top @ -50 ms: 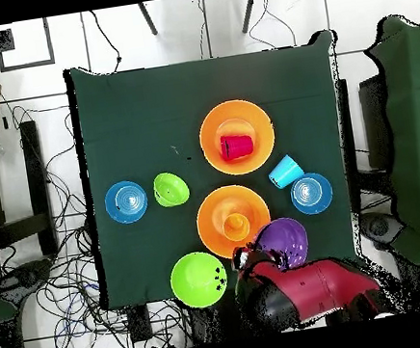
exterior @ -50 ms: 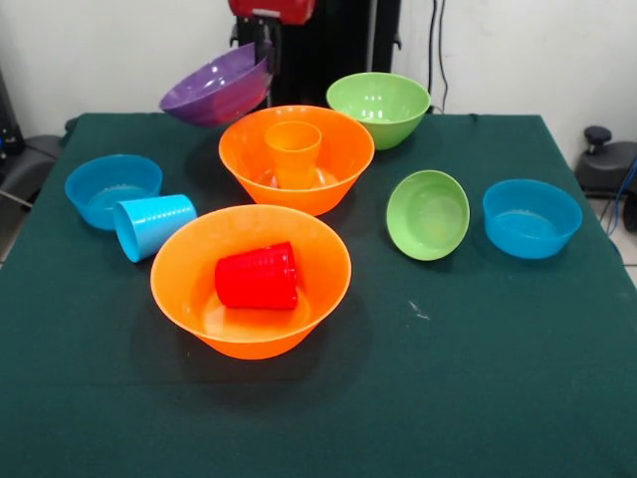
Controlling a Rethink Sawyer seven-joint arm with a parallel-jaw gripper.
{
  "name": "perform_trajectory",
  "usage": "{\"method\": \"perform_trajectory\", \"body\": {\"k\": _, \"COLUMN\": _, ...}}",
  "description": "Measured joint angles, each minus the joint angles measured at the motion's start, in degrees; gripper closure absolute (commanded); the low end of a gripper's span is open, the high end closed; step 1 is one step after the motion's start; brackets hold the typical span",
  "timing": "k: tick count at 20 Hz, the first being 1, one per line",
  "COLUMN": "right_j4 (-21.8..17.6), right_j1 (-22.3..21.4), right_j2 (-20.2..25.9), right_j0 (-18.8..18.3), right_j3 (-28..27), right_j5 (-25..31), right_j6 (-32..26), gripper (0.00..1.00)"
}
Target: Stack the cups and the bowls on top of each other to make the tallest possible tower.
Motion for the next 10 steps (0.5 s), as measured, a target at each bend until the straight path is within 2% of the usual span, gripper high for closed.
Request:
{"method": "perform_trajectory", "body": {"k": 2, "right_j4": 1.42, "right_j1": -1.77, "right_j2": 1.44, "right_j0": -1.34, "right_j3": 1.25, "right_j5": 0.87, "right_j6": -0.01, "gripper": 1.0}}
{"method": "perform_trajectory", "body": {"k": 3, "right_j4": 3.47, "right_j1": -4.35, "right_j2": 3.5, "right_j0": -3.55, "right_j3": 3.03, "right_j5": 2.27, "right_j6": -0.01, "gripper": 1.0}}
{"method": "perform_trajectory", "body": {"k": 6, "right_j4": 5.26, "right_j1": -7.31, "right_j2": 5.78, "right_j0": -6.06, "right_j3": 5.05, "right_j5": 4.04, "right_j6": -0.01, "gripper": 1.0}}
{"method": "perform_trajectory", "body": {"k": 10, "right_j4": 5.57, "right_j1": -9.1, "right_j2": 7.87, "right_j0": -7.36, "right_j3": 6.27, "right_j5": 5.7, "right_j6": -0.01, "gripper": 1.0}}
